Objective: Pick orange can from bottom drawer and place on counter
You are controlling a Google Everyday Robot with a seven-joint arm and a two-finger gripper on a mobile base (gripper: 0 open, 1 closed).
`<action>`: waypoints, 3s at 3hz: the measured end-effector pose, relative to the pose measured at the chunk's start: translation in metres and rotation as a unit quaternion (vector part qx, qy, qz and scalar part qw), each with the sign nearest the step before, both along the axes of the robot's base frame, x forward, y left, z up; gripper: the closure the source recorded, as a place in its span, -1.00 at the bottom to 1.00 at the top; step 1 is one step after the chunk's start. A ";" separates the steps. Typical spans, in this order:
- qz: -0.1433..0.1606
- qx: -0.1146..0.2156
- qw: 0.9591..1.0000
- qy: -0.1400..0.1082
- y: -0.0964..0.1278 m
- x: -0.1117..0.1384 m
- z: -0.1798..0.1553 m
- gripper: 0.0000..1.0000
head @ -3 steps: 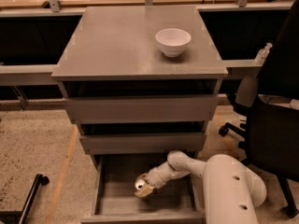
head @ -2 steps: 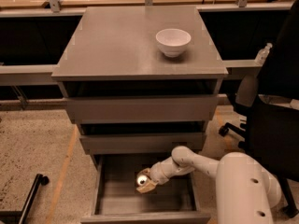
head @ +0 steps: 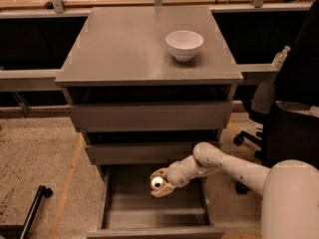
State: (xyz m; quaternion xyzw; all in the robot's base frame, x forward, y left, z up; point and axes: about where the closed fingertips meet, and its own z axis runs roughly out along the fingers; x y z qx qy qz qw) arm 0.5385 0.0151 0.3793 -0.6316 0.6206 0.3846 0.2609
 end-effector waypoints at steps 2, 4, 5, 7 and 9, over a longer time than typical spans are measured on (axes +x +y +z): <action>0.010 -0.025 0.997 -0.068 -0.034 0.008 0.116 1.00; 0.016 -0.088 0.987 -0.133 -0.071 0.086 0.274 1.00; 0.017 -0.088 0.987 -0.132 -0.071 0.085 0.273 1.00; 0.018 -0.090 0.988 -0.127 -0.079 0.090 0.291 1.00; -0.024 -0.072 0.995 -0.060 -0.107 0.046 0.308 1.00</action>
Offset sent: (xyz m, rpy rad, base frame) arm 0.0230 -0.0624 0.1990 -0.0920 -0.2351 0.0259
